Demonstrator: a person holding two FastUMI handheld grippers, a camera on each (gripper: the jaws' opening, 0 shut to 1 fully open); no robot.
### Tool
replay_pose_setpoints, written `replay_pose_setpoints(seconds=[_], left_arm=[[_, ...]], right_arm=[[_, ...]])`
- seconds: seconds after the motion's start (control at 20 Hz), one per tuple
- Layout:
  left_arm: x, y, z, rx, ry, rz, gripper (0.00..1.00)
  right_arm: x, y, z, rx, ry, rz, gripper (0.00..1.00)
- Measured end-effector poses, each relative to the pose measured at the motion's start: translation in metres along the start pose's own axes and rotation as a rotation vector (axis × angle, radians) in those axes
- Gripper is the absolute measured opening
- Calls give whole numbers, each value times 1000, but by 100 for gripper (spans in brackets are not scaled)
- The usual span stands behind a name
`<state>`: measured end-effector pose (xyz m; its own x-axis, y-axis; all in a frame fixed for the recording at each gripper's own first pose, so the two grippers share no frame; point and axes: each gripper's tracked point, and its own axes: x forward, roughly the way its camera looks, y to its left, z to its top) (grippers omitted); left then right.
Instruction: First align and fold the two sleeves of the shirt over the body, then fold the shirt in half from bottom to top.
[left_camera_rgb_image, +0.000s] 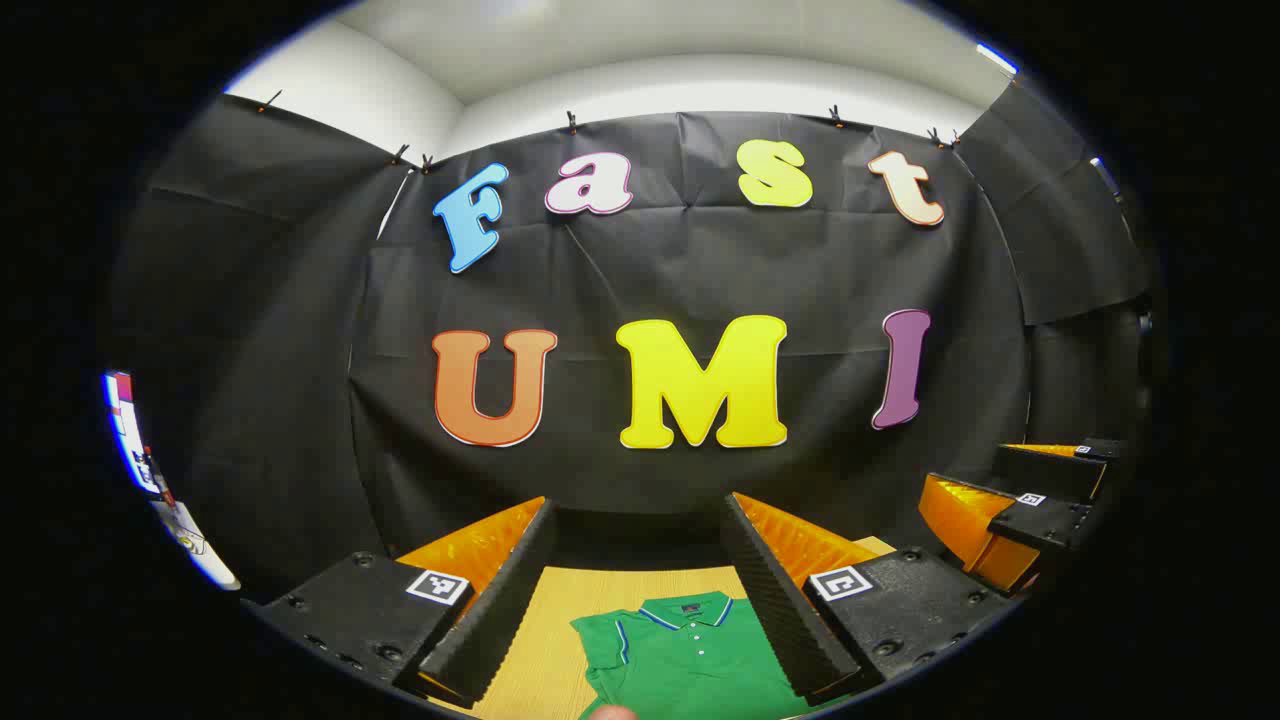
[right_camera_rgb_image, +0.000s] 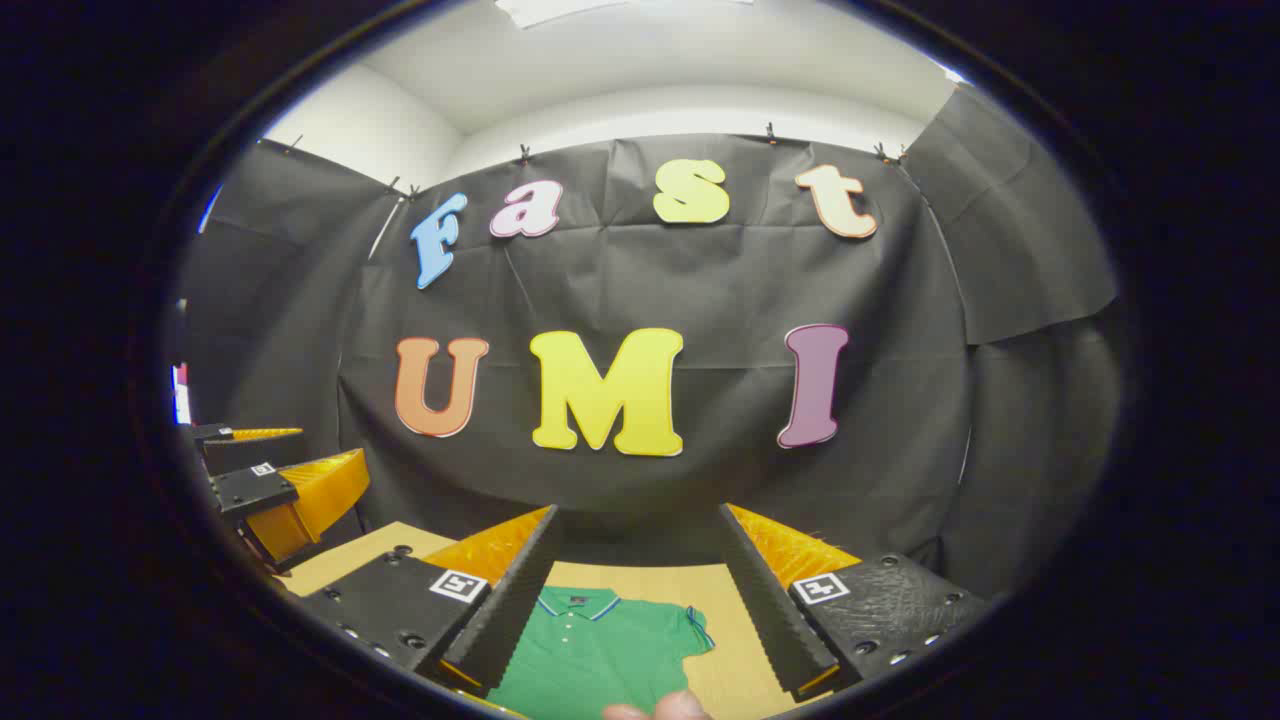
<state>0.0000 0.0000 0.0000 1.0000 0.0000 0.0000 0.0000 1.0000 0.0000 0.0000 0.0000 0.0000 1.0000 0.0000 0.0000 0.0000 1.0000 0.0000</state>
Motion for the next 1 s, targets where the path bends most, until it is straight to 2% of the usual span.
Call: replay_pose_setpoints(seconds=[0.2, 1.0], left_arm=[[6, -2, -3, -6, 13, -15, 100], [16, -1, -9, 0, 46, 12, 100]], right_arm=[[6, 4, -2, -7, 13, 10, 94], [23, 6, -8, -18, 40, 49, 95]])
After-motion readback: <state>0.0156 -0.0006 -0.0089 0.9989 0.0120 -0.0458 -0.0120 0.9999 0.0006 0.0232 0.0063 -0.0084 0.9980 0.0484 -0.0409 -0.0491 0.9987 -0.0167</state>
